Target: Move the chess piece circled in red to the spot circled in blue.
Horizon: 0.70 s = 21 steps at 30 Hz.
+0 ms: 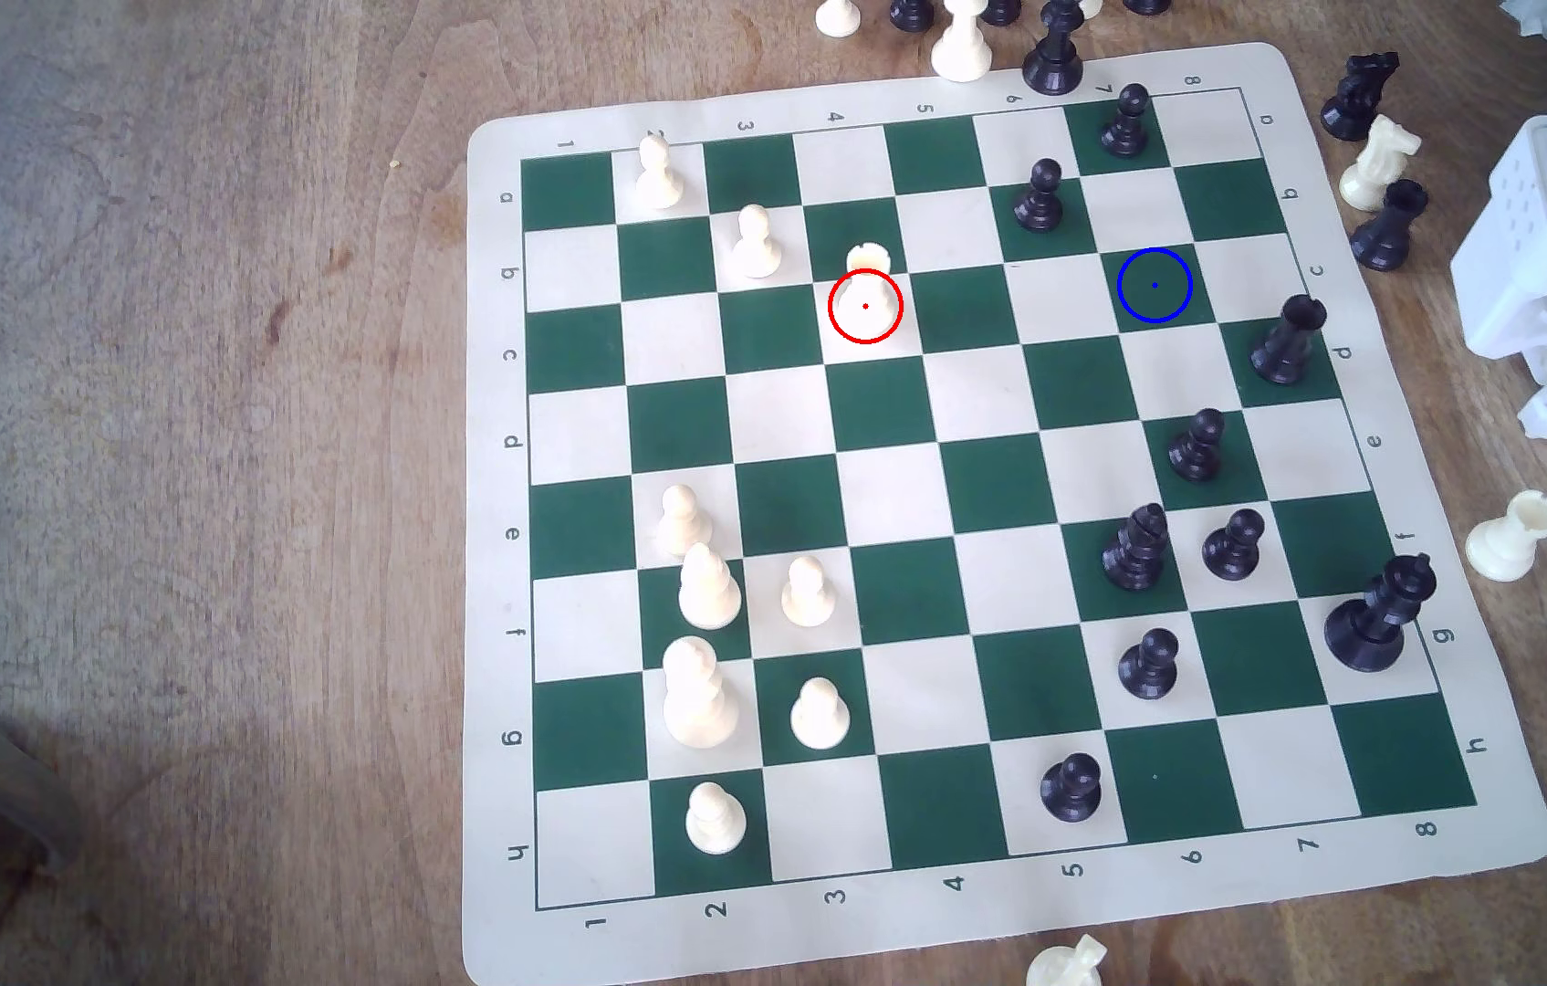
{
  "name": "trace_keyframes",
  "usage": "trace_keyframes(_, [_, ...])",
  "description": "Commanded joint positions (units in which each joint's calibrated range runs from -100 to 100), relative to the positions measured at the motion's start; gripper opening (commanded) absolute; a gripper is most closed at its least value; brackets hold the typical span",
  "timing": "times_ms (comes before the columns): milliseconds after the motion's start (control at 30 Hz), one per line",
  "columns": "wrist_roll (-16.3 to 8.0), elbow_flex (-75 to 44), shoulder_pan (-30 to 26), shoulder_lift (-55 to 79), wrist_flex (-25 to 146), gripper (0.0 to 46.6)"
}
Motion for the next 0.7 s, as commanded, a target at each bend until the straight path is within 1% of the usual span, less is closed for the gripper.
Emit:
trace_keyframes(0, [0.1,0.8,0.3,-0.2,-1.3,0.2])
trace_keyframes(633, [0.1,0.8,0.3,-0.2,-1.3,0.2])
trace_keyframes(667, [-2.1,0.8,0.2,-0.2,-0.1,0.2])
